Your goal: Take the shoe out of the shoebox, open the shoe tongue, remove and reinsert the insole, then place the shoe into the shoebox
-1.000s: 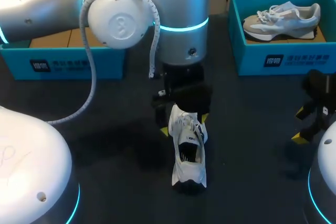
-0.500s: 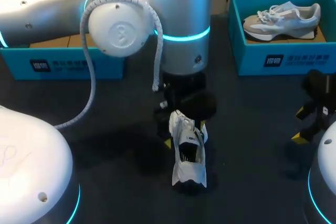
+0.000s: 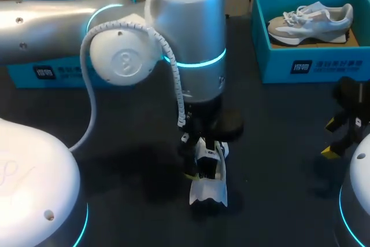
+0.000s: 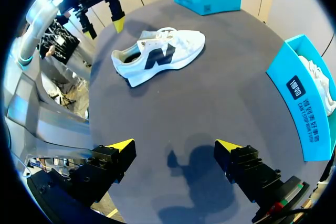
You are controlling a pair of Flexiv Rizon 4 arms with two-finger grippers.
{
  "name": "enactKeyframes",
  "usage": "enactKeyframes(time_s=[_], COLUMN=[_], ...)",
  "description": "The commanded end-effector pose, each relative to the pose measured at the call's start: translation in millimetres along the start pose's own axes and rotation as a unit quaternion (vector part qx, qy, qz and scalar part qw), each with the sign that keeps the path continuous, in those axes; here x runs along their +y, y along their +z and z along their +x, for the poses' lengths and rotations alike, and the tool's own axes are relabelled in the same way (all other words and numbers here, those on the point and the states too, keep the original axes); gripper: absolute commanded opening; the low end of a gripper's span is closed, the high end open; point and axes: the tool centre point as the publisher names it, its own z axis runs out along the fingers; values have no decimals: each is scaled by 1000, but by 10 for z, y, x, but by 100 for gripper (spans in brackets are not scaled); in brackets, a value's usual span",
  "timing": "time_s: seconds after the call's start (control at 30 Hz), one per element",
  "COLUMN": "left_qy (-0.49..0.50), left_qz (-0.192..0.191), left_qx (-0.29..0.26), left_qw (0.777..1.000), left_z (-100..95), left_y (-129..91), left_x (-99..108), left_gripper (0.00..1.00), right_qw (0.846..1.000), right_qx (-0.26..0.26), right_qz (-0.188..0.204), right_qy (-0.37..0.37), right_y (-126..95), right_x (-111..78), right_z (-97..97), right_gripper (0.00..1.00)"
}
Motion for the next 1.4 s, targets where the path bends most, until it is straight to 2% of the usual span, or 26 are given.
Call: enactKeyframes(time_s=[0.03, 0.17, 0.37, 0.53, 0.63, 1.03, 1.4], left_qy=[-131, -131, -127, -132, -138, -164, -181], left_qz=[17, 17, -22, -28, -43, -55, -67], left_qx=[-22, -22, -18, -35, -32, -20, -28], left_qw=[991, 991, 991, 990, 989, 985, 981], left_z=[45, 45, 199, 244, 190, 63, 104], left_y=[20, 20, 217, 303, 384, 683, 981], left_x=[47, 47, -100, -137, -155, -199, -191], left_gripper=[100, 100, 100, 100, 100, 100, 100], right_qw=[1000, 1000, 1000, 1000, 1000, 1000, 1000], right_qx=[-1, -1, -1, -1, -1, -1, -1], right_qz=[1, 1, 1, 1, 1, 1, 1], right_qy=[0, 0, 0, 0, 0, 0, 0], right_y=[7, 7, 7, 7, 7, 7, 7], right_x=[1, 1, 1, 1, 1, 1, 1], right_z=[5, 5, 5, 5, 5, 5, 5], right_gripper=[100, 100, 100, 100, 100, 100, 100])
